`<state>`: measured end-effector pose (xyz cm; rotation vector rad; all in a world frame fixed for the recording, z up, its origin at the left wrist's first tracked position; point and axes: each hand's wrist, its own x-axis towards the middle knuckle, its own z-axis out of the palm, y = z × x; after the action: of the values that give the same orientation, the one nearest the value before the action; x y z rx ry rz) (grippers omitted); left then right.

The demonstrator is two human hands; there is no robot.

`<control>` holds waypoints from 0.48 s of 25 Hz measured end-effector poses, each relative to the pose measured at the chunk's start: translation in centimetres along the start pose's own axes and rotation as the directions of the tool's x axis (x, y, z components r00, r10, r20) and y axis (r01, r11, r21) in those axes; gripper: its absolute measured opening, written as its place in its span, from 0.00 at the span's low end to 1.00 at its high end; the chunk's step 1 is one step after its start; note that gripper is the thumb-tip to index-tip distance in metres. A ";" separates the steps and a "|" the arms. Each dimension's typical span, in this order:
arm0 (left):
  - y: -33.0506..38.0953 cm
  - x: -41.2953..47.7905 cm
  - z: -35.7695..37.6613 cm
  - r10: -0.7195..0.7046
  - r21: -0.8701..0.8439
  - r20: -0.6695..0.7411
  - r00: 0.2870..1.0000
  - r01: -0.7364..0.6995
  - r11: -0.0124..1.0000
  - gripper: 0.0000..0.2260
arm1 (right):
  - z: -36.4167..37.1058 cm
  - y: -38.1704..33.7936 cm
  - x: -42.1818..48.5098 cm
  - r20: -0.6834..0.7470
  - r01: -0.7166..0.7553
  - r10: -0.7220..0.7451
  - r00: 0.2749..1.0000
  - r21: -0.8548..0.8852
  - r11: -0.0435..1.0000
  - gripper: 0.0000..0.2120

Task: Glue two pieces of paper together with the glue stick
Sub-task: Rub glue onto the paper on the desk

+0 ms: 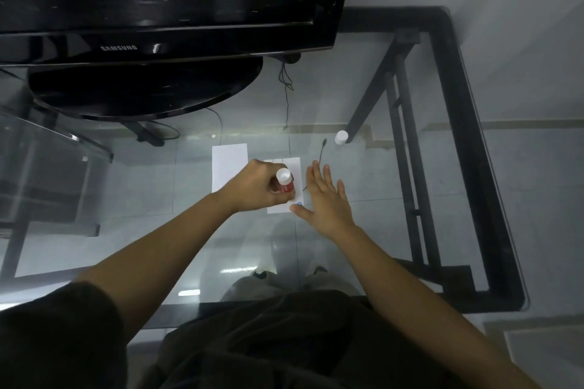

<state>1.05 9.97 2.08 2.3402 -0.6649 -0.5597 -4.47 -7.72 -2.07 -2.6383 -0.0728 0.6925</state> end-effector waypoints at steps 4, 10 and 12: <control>0.0 1.9 -1.2 0.008 0.017 -0.056 0.998 -0.007 1.000 0.09 | 0.0 -0.1 0.1 0.002 -0.001 0.001 1.000 -0.002 1.000 0.41; 0.0 1.9 -1.5 -0.024 -0.048 -0.094 0.995 0.020 0.999 0.10 | 0.0 0.0 0.1 -0.003 -0.001 0.001 1.000 -0.004 1.000 0.41; 0.6 0.2 -0.3 0.051 -0.024 0.009 0.999 -0.051 0.998 0.11 | 0.1 0.1 0.1 -0.001 0.002 -0.002 1.000 -0.010 1.000 0.41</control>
<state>1.18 9.55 2.68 2.2929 -0.7161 -0.5534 -4.46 -7.76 -2.19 -2.6478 -0.0790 0.6918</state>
